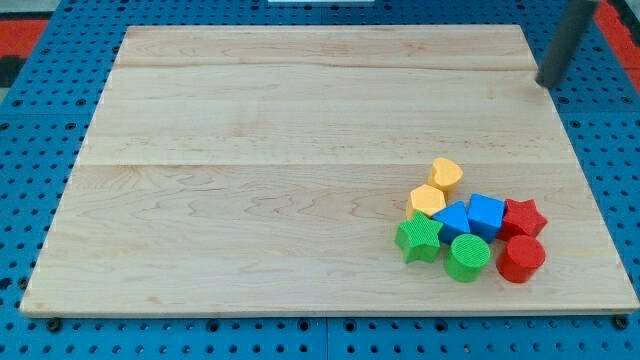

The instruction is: Separate the yellow heart with the group of the blocks towards the top right

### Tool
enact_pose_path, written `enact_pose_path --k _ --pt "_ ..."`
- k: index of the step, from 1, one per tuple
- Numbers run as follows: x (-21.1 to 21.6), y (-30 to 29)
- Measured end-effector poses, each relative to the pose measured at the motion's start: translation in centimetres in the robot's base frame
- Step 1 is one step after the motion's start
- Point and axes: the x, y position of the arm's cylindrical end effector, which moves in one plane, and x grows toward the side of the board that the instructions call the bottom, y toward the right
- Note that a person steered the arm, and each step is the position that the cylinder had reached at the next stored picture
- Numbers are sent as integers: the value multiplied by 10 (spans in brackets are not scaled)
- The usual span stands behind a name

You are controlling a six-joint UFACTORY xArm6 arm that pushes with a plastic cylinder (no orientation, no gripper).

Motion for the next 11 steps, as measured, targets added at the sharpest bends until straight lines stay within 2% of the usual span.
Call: enact_pose_path --k 1,2,3,4,6,8,9,10,11 --pt "118 37" --pt "156 25" --pt "209 -14" --pt "226 -55" --pt "183 -158" --pt "112 -161" --pt "87 -211" --pt "43 -226" --pt "9 -200"
